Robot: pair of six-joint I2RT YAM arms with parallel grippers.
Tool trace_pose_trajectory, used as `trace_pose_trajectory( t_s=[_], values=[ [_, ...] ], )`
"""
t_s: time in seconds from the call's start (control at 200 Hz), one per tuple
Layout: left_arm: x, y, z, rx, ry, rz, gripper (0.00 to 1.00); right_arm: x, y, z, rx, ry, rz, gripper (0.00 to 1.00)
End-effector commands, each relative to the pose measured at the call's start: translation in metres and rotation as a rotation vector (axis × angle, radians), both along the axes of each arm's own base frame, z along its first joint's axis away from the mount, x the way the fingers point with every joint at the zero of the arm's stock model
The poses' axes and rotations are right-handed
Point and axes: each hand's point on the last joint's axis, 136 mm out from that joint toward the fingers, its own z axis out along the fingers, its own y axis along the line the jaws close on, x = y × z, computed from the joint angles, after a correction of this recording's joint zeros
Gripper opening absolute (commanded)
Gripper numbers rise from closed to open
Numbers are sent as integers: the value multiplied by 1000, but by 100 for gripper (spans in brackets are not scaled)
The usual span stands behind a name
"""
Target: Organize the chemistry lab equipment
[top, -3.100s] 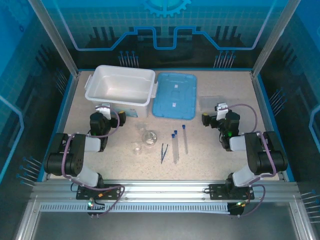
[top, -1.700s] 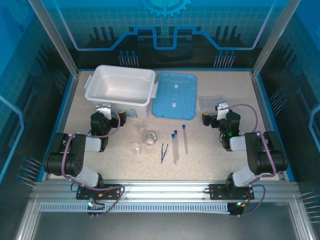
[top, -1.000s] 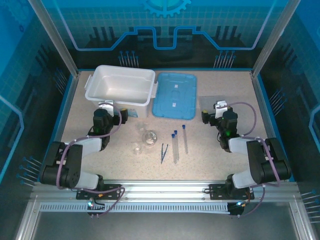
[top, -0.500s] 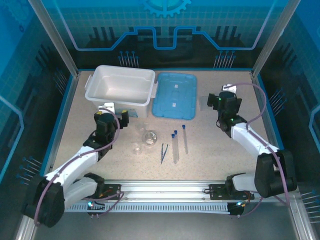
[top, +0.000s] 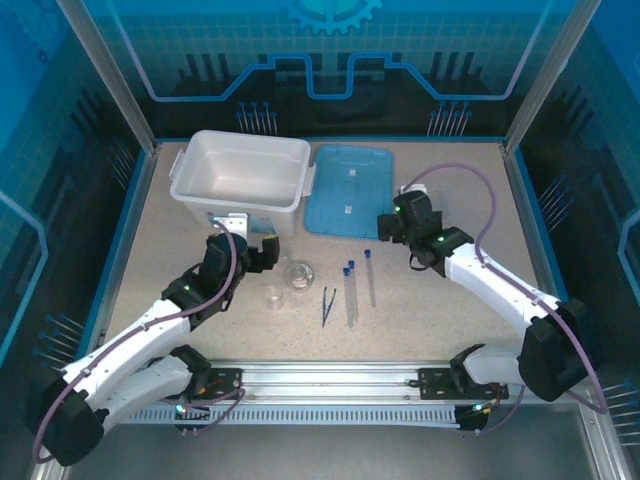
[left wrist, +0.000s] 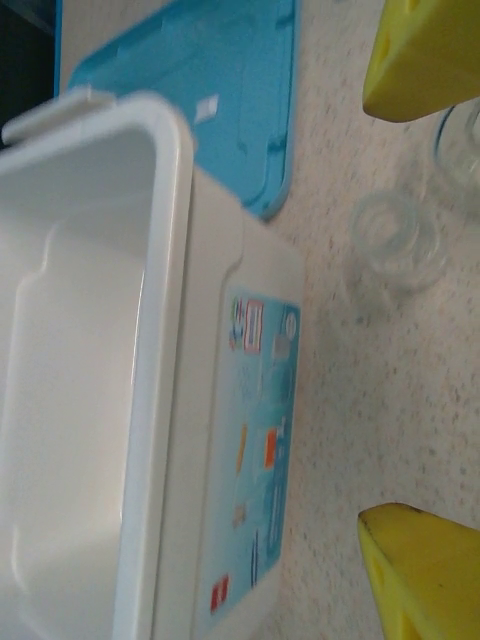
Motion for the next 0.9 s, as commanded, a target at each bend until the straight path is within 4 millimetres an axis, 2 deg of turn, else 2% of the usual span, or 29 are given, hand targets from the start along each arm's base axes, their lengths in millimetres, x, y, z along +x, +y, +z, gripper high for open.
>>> trace_pose_trajectory(
  t_s=[0.0, 0.19, 0.29, 0.49, 0.761, 0.896],
  values=[
    [-7, -24, 13, -32, 18, -89, 95, -21, 27, -13, -11, 114, 111, 93],
    [-5, -63, 22, -75, 37, -229, 88, -36, 45, -50, -21, 255, 137, 91],
    [-2, -81, 17, -74, 61, -281, 86, -41, 57, -65, -7, 304, 158, 89],
    [-2, -109, 4, -86, 80, -359, 83, -47, 75, -89, -7, 377, 195, 79],
    [2, -126, -23, -74, 164, -392, 76, -49, 83, -113, 0, 438, 199, 59],
    [3, -130, -32, -57, 183, -401, 71, -45, 84, -122, 9, 458, 187, 56]
  ],
)
